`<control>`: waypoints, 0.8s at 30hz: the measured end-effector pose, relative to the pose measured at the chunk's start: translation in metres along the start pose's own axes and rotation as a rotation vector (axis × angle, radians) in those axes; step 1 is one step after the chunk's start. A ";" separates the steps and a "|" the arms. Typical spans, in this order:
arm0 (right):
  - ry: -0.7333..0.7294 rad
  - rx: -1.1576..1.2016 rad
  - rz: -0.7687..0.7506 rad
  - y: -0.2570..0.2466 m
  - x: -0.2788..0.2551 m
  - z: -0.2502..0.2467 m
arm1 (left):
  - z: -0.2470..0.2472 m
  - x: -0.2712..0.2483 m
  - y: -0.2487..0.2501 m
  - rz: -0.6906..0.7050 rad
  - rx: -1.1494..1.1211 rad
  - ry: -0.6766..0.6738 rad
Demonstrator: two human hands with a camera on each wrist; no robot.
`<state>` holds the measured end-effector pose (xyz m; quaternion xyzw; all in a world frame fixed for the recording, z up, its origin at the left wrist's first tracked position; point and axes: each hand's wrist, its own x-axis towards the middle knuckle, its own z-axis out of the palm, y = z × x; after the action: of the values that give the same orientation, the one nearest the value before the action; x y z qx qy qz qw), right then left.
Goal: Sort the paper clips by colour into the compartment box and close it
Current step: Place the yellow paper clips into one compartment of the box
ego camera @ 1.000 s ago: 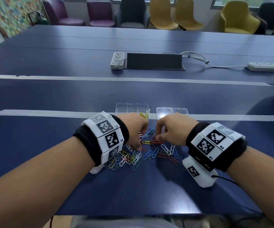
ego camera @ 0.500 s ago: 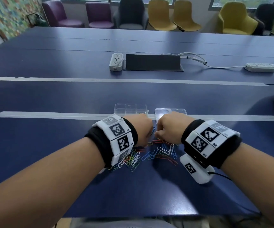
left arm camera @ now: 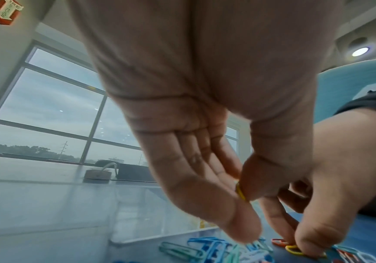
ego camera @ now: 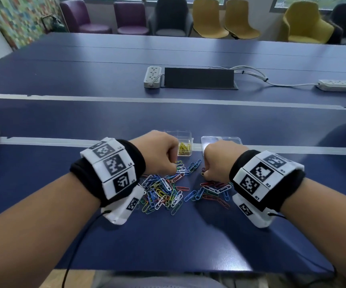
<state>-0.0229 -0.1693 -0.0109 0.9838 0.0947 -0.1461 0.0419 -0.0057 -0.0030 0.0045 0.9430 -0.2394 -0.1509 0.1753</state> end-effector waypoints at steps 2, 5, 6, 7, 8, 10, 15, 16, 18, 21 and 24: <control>0.003 -0.041 -0.012 -0.004 -0.001 -0.001 | -0.002 -0.006 -0.008 -0.021 -0.038 -0.020; -0.019 -0.081 -0.025 -0.008 -0.001 -0.004 | -0.002 -0.017 -0.017 -0.040 -0.019 -0.040; -0.026 -0.075 -0.030 -0.008 0.000 -0.004 | -0.001 -0.020 -0.019 -0.045 0.006 -0.044; -0.035 -0.057 -0.033 -0.008 0.000 -0.005 | -0.001 -0.023 -0.021 -0.051 0.035 -0.056; -0.036 -0.028 -0.042 -0.008 0.001 -0.006 | 0.000 -0.025 -0.022 -0.055 0.064 -0.073; -0.019 0.046 -0.074 -0.010 0.003 -0.008 | 0.002 -0.029 -0.026 -0.068 0.093 -0.111; 0.025 0.161 -0.261 -0.030 0.000 -0.013 | 0.008 -0.037 -0.032 -0.108 0.149 -0.186; 0.009 0.166 -0.320 -0.036 -0.002 -0.013 | 0.008 -0.037 -0.033 -0.113 0.154 -0.182; -0.033 0.158 -0.435 -0.048 -0.004 -0.014 | 0.010 -0.039 -0.035 -0.118 0.160 -0.159; -0.073 0.076 -0.507 -0.055 -0.004 -0.014 | 0.012 -0.039 -0.037 -0.117 0.188 -0.143; -0.067 0.011 -0.396 -0.050 0.001 -0.013 | 0.011 -0.037 -0.039 -0.116 0.187 -0.141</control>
<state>-0.0288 -0.1185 -0.0013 0.9408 0.2839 -0.1849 0.0101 -0.0254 0.0453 -0.0141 0.9546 -0.2090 -0.2036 0.0604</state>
